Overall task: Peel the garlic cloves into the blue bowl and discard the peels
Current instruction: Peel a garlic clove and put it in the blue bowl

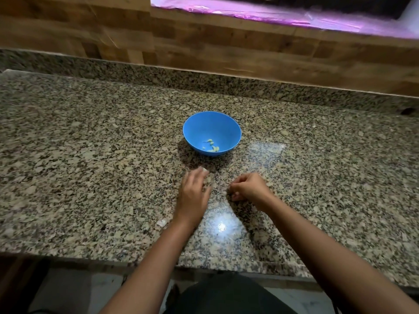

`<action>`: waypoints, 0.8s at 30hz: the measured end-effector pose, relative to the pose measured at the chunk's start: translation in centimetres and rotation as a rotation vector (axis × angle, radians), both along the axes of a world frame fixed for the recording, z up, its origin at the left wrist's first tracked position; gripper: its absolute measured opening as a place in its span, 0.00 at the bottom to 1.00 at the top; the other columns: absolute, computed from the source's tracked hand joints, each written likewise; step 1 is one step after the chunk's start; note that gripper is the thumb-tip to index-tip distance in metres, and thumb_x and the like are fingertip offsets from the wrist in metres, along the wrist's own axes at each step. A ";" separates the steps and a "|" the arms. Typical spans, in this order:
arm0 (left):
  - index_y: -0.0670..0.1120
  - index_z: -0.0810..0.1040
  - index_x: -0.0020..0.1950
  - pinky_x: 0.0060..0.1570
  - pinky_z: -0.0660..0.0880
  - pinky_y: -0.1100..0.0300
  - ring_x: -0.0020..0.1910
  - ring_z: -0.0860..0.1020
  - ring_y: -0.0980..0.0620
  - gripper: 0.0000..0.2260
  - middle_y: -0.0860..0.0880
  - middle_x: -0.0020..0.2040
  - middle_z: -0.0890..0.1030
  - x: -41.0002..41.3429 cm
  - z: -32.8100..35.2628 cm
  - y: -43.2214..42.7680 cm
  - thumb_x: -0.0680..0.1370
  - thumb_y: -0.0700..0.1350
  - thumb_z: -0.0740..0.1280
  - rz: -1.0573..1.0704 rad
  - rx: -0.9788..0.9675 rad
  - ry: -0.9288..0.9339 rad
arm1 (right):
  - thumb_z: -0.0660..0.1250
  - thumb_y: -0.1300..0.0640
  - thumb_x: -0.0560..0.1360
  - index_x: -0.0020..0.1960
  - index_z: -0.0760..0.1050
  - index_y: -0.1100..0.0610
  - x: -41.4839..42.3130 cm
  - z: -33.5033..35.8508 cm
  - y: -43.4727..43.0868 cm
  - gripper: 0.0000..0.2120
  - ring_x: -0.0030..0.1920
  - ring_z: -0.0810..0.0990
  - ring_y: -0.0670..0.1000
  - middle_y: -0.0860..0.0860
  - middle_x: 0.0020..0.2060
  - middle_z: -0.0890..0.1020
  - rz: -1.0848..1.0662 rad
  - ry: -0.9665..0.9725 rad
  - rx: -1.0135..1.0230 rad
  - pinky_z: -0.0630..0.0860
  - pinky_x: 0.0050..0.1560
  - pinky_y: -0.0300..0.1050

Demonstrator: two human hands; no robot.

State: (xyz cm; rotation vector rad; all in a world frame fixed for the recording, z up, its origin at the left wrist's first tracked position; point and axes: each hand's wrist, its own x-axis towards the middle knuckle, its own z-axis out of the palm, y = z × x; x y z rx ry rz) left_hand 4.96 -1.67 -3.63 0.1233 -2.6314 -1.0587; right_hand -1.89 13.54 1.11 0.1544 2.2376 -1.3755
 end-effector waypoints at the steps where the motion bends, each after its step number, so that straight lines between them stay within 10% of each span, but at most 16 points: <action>1: 0.43 0.72 0.67 0.69 0.64 0.54 0.69 0.67 0.48 0.16 0.47 0.67 0.72 0.6 -0.4 0.5 0.79 0.44 0.62 -0.081 -0.053 0.015 | 0.68 0.68 0.72 0.41 0.77 0.66 -0.2 0.1 -0.1 0.02 0.28 0.80 0.46 0.57 0.35 0.82 0.004 -0.020 0.004 0.77 0.30 0.37; 24: 0.41 0.77 0.62 0.65 0.64 0.58 0.64 0.72 0.49 0.13 0.45 0.62 0.77 0.1 -1.2 1.1 0.80 0.44 0.61 -0.187 -0.119 -0.028 | 0.67 0.69 0.73 0.48 0.76 0.70 -0.5 1.6 -1.0 0.05 0.30 0.79 0.49 0.58 0.34 0.80 0.120 -0.120 0.220 0.79 0.33 0.41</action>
